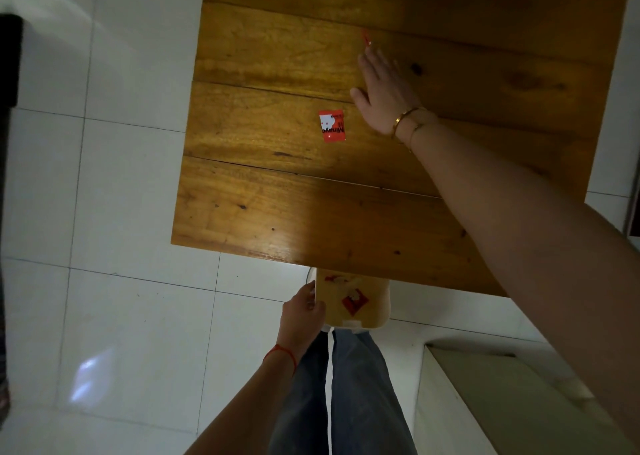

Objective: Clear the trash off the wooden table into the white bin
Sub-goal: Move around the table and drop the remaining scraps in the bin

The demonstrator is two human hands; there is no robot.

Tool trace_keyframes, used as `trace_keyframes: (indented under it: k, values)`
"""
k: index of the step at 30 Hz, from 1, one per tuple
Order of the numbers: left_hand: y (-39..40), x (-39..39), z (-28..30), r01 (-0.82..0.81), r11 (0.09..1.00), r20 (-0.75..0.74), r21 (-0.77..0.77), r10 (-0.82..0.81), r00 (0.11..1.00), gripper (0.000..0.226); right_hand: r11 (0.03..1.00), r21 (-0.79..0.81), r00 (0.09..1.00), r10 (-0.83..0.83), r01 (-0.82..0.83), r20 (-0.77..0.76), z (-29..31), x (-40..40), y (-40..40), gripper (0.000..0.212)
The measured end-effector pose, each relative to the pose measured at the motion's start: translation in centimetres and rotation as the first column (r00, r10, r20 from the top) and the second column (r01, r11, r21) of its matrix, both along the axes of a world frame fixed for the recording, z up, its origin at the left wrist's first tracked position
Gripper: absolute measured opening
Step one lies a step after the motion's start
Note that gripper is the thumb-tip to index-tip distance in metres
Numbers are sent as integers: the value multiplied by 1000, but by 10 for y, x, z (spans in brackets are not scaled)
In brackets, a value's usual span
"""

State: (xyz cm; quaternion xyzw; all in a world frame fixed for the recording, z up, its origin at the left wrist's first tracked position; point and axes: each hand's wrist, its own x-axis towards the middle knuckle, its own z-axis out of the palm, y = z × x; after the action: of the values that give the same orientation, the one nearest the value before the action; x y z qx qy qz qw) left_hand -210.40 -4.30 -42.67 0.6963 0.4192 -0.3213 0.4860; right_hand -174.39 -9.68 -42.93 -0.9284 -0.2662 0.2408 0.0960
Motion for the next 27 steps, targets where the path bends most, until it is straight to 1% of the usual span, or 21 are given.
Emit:
trace_keyframes:
  k: [2, 5, 9, 12, 16, 20, 24, 27]
  values:
    - [0, 1, 0, -2, 1000, -4, 3, 2, 1000, 34, 999, 6, 999, 38, -38, -1, -1, -5, -4, 63]
    - [0, 1, -1, 5, 1000, -5, 7, -4, 1000, 35, 989, 82, 992, 123, -123, 0, 3, -25, -9, 63]
    - [2, 0, -2, -5, 1000, -21, 6, 5, 1000, 40, 934, 91, 938, 346, -345, 2, 3, -70, -19, 62]
    - [3, -2, -3, 11, 999, -26, 32, -10, 1000, 42, 900, 91, 902, 430, -426, -34, 2, -111, -32, 62]
    - [3, -8, -4, 4, 999, -4, 49, -4, 1000, 42, 872, 82, 871, 488, -483, -61, 3, -167, -57, 62]
    - [2, -13, -4, 37, 996, 27, 77, -39, 999, 42, 849, 50, 846, 529, -526, -72, 6, -225, -86, 62]
    - [-2, -19, -1, 32, 995, 41, 92, -36, 999, 39, 853, 96, 841, 522, -513, -141, 10, -280, -108, 58]
    - [-5, -26, 4, 31, 994, 40, 107, -35, 999, 39, 837, 123, 819, 547, -533, -173, 12, -310, -119, 57]
